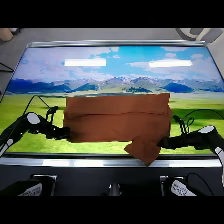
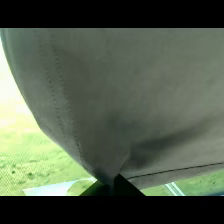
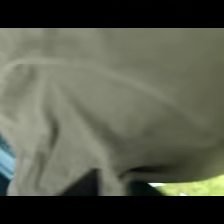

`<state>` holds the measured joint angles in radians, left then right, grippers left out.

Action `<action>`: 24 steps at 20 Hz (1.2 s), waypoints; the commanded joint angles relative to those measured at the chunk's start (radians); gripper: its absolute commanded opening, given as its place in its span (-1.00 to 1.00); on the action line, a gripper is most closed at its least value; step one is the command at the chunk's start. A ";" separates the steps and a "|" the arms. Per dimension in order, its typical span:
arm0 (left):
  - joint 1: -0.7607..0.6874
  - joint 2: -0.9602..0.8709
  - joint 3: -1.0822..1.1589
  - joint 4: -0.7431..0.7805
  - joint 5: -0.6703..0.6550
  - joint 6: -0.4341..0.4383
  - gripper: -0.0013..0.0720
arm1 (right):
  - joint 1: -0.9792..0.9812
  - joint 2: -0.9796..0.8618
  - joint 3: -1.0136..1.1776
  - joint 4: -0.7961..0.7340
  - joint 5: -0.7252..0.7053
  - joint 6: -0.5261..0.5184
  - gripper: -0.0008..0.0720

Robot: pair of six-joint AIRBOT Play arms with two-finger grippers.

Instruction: Fold the shirts.

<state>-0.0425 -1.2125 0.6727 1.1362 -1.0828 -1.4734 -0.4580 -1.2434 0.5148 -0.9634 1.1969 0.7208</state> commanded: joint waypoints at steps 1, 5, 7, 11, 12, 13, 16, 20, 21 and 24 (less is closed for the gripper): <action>0.000 0.006 0.013 0.000 0.001 0.019 -0.90 | 0.000 0.021 0.006 0.071 -0.006 -0.031 -0.92; 0.019 0.062 0.158 0.000 -0.007 0.051 -0.90 | 0.021 0.068 0.229 0.118 0.084 -0.032 -0.93; 0.037 0.053 0.264 0.001 -0.018 0.022 -0.91 | 0.085 0.060 0.362 0.117 -0.027 0.005 -0.93; 0.060 -0.078 0.474 0.000 0.029 -0.019 -0.91 | 0.211 -0.122 0.639 0.106 -0.230 0.030 -0.93; 0.067 -0.145 0.529 0.000 0.028 -0.019 -0.90 | 0.219 -0.195 0.703 0.108 -0.266 0.072 -0.93; 0.074 -0.213 0.577 -0.003 0.024 -0.025 -0.90 | 0.219 -0.260 0.759 0.122 -0.280 0.114 -0.93; 0.093 -0.433 0.711 -0.040 -0.045 -0.064 -0.90 | 0.220 -0.417 0.864 0.160 -0.246 0.173 -0.92; 0.095 -0.612 0.781 -0.269 -0.075 -0.065 -0.81 | 0.226 -0.527 0.865 0.177 -0.196 0.129 -0.90; 0.096 -0.624 0.781 -0.326 -0.067 -0.065 -0.37 | 0.225 -0.529 0.866 0.195 -0.198 0.086 -0.57; 0.135 -0.608 0.821 -0.362 -0.062 -0.064 0.80 | 0.184 -0.511 0.946 0.129 -0.103 0.012 0.93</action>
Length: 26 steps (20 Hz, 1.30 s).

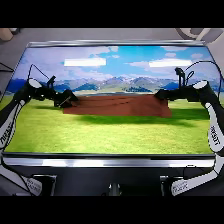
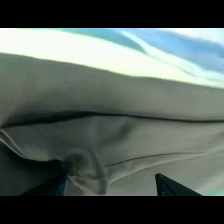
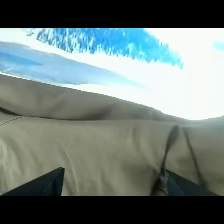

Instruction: Fold the shirts.

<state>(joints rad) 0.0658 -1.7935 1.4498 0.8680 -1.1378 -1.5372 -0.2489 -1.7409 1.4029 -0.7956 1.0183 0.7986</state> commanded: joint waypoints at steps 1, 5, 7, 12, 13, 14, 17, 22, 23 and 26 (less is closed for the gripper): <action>0.044 -0.009 0.065 -0.094 -0.014 0.000 0.80 | -0.052 -0.007 0.086 -0.083 0.132 -0.063 0.95; 0.064 0.116 0.084 -0.094 0.013 0.000 0.76 | -0.117 -0.026 0.089 -0.281 0.231 -0.014 0.99; 0.042 0.180 0.084 -0.094 0.001 0.000 0.76 | -0.108 -0.074 0.081 -0.240 0.245 -0.018 0.99; -0.065 0.299 0.084 -0.094 0.005 0.004 0.76 | -0.043 -0.188 0.082 -0.089 0.267 0.014 0.95; -0.092 0.302 0.084 -0.094 0.006 0.004 0.76 | -0.025 -0.194 0.082 -0.076 0.267 0.036 0.71; -0.122 0.298 0.082 -0.093 0.021 0.005 0.76 | -0.013 -0.193 0.084 -0.066 0.265 0.044 0.07; -0.238 0.249 0.066 -0.093 0.139 0.004 -0.28 | -0.007 -0.136 0.100 0.055 0.296 0.060 -0.92; -0.467 0.026 0.079 -0.129 0.286 -0.013 -0.90 | -0.007 0.158 0.100 0.093 0.361 0.058 -0.92; -0.500 -0.027 0.084 -0.145 0.286 -0.040 -0.90 | -0.007 0.220 0.100 0.092 0.394 0.072 -0.92; -0.591 -0.131 0.084 -0.336 0.336 -0.026 -0.90 | -0.007 0.372 0.100 0.090 0.499 0.100 -0.92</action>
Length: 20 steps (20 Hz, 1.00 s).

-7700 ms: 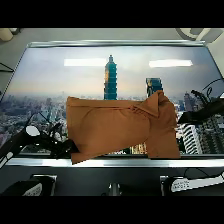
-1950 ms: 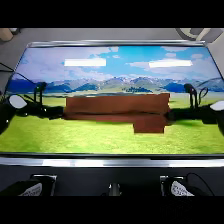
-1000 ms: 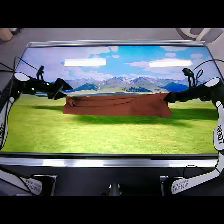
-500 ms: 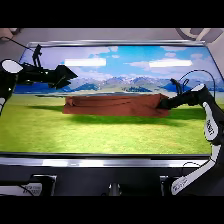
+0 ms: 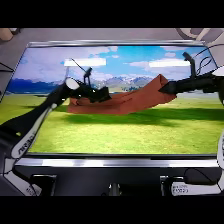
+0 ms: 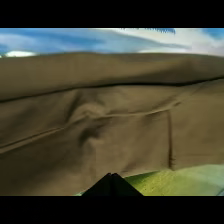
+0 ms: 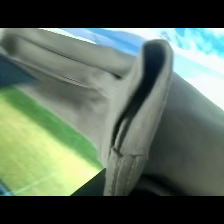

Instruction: Fold the shirts.

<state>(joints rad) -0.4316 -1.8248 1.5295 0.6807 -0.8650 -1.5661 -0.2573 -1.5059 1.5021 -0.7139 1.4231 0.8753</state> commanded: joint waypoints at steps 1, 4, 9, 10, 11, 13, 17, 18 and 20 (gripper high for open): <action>-0.133 -0.119 0.004 -0.239 0.111 0.054 -0.90 | 0.002 0.182 0.001 -0.001 0.129 0.039 -0.92; -0.252 -0.161 0.005 -0.457 0.231 0.129 -0.90 | 0.002 0.288 0.001 -0.019 0.175 0.087 -0.92; -0.279 -0.195 0.004 -0.504 0.218 0.211 -0.91 | 0.004 0.346 0.000 -0.044 0.120 0.135 -0.92; -0.242 -0.172 0.003 -0.476 0.208 0.233 -0.91 | 0.016 0.332 0.000 -0.075 0.098 0.135 -0.92; -0.191 -0.130 0.003 -0.397 0.207 0.232 -0.91 | 0.042 0.306 0.000 -0.108 0.073 0.143 -0.92; -0.069 -0.022 0.003 -0.212 0.185 0.186 -0.91 | 0.121 0.224 0.000 -0.108 0.015 0.150 -0.92; 0.187 0.248 0.003 0.021 0.100 0.140 -0.91 | 0.384 -0.015 0.000 -0.022 -0.217 0.137 -0.92; 0.237 0.317 0.003 0.048 0.083 0.140 -0.91 | 0.449 -0.087 0.000 0.042 -0.283 0.121 -0.92; 0.305 0.433 0.003 0.072 0.054 0.141 -0.91 | 0.554 -0.220 0.000 0.217 -0.391 0.084 -0.44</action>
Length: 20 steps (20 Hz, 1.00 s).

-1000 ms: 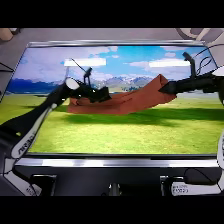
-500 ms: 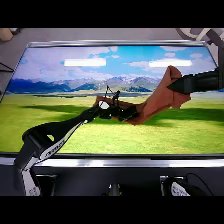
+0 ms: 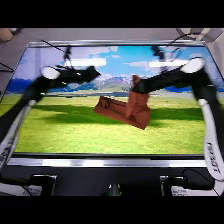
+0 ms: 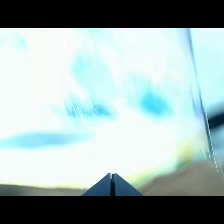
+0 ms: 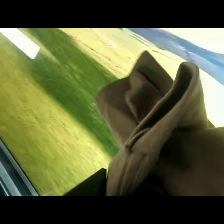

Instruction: Fold the shirts.

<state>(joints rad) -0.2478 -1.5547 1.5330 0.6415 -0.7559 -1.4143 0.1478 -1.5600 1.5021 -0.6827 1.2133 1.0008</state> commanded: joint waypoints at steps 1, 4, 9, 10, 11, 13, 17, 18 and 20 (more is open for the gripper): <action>0.143 0.210 0.000 0.120 -0.068 -0.011 -0.91 | 0.178 -0.219 0.000 0.297 -0.196 -0.086 0.46; 0.180 0.316 0.000 0.171 -0.136 -0.010 -0.91 | 0.147 -0.264 0.001 0.407 -0.106 -0.169 0.87; 0.182 0.356 -0.003 0.269 -0.248 -0.010 -0.90 | -0.171 -0.110 0.001 -0.099 0.136 -0.072 0.85; 0.182 0.356 -0.010 0.269 -0.247 -0.010 -0.90 | -0.238 -0.083 -0.002 -0.302 0.198 -0.007 0.84; 0.181 0.356 -0.016 0.269 -0.247 -0.010 -0.90 | -0.290 -0.067 -0.022 -0.468 0.256 0.037 0.67; 0.175 0.356 -0.030 0.269 -0.246 -0.010 -0.90 | -0.352 -0.055 -0.130 -0.550 0.290 0.047 0.67; 0.145 0.355 -0.051 0.269 -0.243 -0.010 -0.90 | -0.310 -0.055 -0.404 -0.153 0.089 -0.046 0.76; 0.135 0.353 -0.051 0.269 -0.238 -0.010 -0.90 | -0.285 -0.058 -0.436 -0.098 0.020 -0.048 0.74; 0.114 0.352 -0.051 0.269 -0.236 -0.010 -0.90 | -0.236 -0.077 -0.451 -0.081 -0.103 -0.002 0.42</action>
<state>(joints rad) -0.1101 -1.2018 1.4864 0.9081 -0.9951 -1.4250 -0.1287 -1.6264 1.1313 -0.8692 1.2797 0.9783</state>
